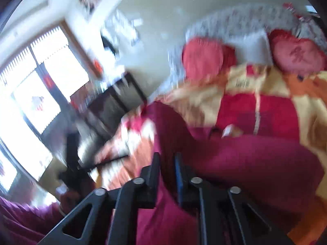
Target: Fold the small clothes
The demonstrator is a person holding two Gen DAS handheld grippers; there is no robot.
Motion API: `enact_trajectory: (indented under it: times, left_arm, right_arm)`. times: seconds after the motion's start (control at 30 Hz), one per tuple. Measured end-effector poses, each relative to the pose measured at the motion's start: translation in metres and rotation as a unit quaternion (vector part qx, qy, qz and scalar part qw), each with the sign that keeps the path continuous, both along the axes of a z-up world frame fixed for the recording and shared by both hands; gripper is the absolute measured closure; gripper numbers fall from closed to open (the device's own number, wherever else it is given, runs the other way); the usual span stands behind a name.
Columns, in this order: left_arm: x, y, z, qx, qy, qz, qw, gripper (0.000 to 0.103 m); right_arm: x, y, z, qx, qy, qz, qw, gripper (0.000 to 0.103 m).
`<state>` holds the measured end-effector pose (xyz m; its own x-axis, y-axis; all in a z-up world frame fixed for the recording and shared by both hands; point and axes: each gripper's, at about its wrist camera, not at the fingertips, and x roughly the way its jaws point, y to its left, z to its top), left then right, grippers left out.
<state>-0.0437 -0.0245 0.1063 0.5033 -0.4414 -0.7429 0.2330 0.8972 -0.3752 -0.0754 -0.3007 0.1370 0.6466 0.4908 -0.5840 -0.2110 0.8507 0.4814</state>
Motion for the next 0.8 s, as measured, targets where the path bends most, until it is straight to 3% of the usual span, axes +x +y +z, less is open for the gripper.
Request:
enact_trajectory:
  times: [0.03, 0.1, 0.2, 0.3, 0.6, 0.77, 0.8]
  left_arm:
    - [0.0, 0.002, -0.002, -0.004, 0.004, -0.001, 1.0, 0.034]
    - [0.0, 0.004, -0.005, -0.001, 0.007, -0.004, 1.0, 0.034]
    - [0.002, -0.001, -0.013, 0.006, 0.01, -0.014, 0.9998, 0.034]
    - [0.008, -0.016, -0.021, 0.019, 0.009, -0.028, 0.9994, 0.034]
    - [0.023, -0.072, -0.035, 0.052, -0.017, -0.094, 0.9941, 0.035]
    - [0.029, -0.092, -0.047, 0.072, -0.005, -0.12, 0.9901, 0.064]
    - [0.031, -0.093, -0.05, 0.075, -0.002, -0.122, 0.9897, 0.08]
  right_arm:
    - [0.007, 0.014, -0.021, -0.017, 0.048, 0.01, 0.999, 0.073]
    - [0.006, 0.027, -0.045, -0.026, 0.082, 0.018, 0.996, 0.073]
    - [-0.001, 0.023, -0.051, -0.03, 0.084, 0.002, 0.996, 0.066]
    - [-0.01, 0.0, -0.045, 0.003, 0.074, -0.023, 0.997, 0.059]
    - [-0.057, -0.063, -0.044, 0.034, 0.074, -0.114, 0.99, 0.057]
    - [-0.078, -0.089, -0.052, 0.061, 0.08, -0.151, 0.983, 0.057]
    - [-0.081, -0.093, -0.051, 0.062, 0.078, -0.157, 0.983, 0.057]
